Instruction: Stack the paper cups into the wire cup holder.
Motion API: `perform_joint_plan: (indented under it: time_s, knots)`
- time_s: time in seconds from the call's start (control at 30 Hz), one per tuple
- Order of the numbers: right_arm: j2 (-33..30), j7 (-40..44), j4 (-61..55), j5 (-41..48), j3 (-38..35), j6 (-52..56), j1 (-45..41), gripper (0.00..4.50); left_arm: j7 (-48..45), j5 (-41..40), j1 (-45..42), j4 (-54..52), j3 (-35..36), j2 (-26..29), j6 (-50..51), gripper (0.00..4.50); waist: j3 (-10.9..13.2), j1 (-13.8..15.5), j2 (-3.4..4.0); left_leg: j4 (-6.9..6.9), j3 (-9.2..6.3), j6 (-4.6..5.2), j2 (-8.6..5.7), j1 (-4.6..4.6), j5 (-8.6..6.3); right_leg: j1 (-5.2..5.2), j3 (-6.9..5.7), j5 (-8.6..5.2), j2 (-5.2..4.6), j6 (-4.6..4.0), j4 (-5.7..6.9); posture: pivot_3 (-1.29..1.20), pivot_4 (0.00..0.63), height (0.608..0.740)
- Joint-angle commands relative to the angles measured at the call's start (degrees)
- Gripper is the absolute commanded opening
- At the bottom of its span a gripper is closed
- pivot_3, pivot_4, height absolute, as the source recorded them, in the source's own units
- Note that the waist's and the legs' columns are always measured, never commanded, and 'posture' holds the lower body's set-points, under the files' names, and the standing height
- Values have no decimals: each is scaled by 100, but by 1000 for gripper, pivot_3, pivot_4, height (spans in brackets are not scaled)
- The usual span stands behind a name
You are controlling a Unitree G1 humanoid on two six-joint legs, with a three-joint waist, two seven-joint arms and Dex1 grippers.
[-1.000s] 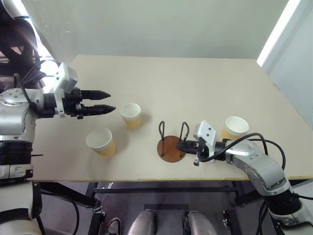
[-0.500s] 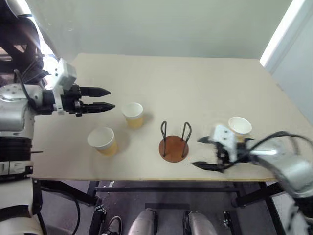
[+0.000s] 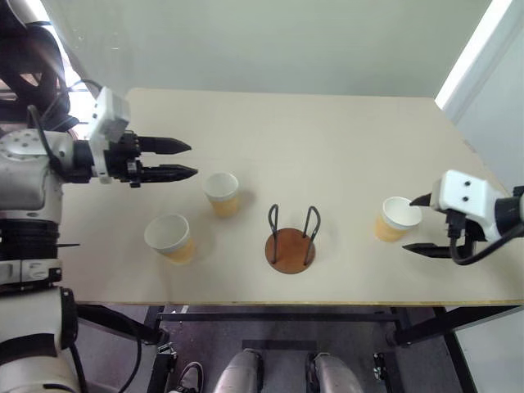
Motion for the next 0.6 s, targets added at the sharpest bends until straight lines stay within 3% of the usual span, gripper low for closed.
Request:
perform_joint_plan:
  time_s: [0.03,0.33,0.6]
  knots:
    - [69,50,468,-532,435,-484,-287,4463,84,-173,93,-414,137,4,130,3058,0,-7,0,0,3,5,-1,1,-1,0,0,14,-1,24,-2,0,150,740]
    - [449,273,1316,-1154,1026,-1086,-730,4463,201,-291,382,-764,285,140,353,3058,0,-23,0,1,4,12,1,10,-2,6,-1,17,0,29,-1,0,150,740]
    - [1087,451,1920,-1692,1535,-1455,-1332,4463,359,-422,612,-1082,375,221,516,3058,0,-35,0,4,5,13,1,30,0,25,0,1,-1,-19,0,0,150,740]
